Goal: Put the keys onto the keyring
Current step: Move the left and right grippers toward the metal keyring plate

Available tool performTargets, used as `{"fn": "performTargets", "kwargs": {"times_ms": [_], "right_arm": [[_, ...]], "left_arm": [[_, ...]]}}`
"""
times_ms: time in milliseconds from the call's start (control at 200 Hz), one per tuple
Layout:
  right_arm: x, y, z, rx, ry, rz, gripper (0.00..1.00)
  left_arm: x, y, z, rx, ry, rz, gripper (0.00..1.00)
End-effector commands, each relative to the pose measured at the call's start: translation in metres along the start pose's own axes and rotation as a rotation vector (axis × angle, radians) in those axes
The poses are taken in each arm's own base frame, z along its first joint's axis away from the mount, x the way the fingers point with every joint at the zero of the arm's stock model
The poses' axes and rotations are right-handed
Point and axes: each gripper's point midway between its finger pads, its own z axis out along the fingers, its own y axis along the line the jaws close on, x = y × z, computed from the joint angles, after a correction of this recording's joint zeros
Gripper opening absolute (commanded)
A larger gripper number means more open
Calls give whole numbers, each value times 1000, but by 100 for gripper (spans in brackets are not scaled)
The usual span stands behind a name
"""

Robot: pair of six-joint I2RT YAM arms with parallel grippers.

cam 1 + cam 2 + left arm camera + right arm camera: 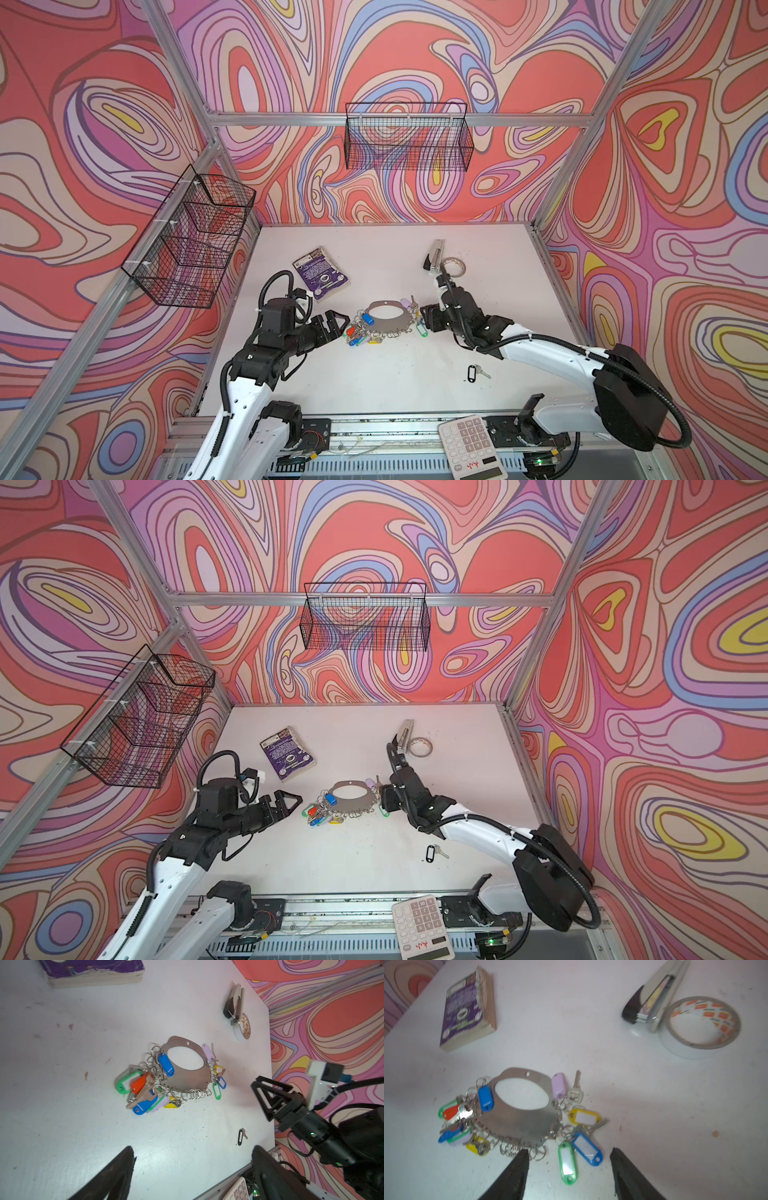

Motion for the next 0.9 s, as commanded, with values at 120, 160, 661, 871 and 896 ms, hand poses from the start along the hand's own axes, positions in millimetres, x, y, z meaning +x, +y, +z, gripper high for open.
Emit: {"fn": "performTargets", "kwargs": {"times_ms": [120, 160, 661, 871, 896], "right_arm": [[41, 22, 20, 41, 147, -243, 59], [42, 25, 25, 51, 159, -265, 55], [56, 30, 48, 90, 253, -394, 39], [59, 28, 56, 112, 282, -414, 36], [59, 29, 57, 114, 283, -418, 35]], "left_arm": [[7, -43, -4, 176, 145, 142, 98], [6, -43, -3, 180, 141, 157, 99], [7, -40, -4, 182, 101, 185, 100], [6, -42, -7, 187, 88, 194, 100], [6, -41, -7, 186, 86, 194, 100]]}}
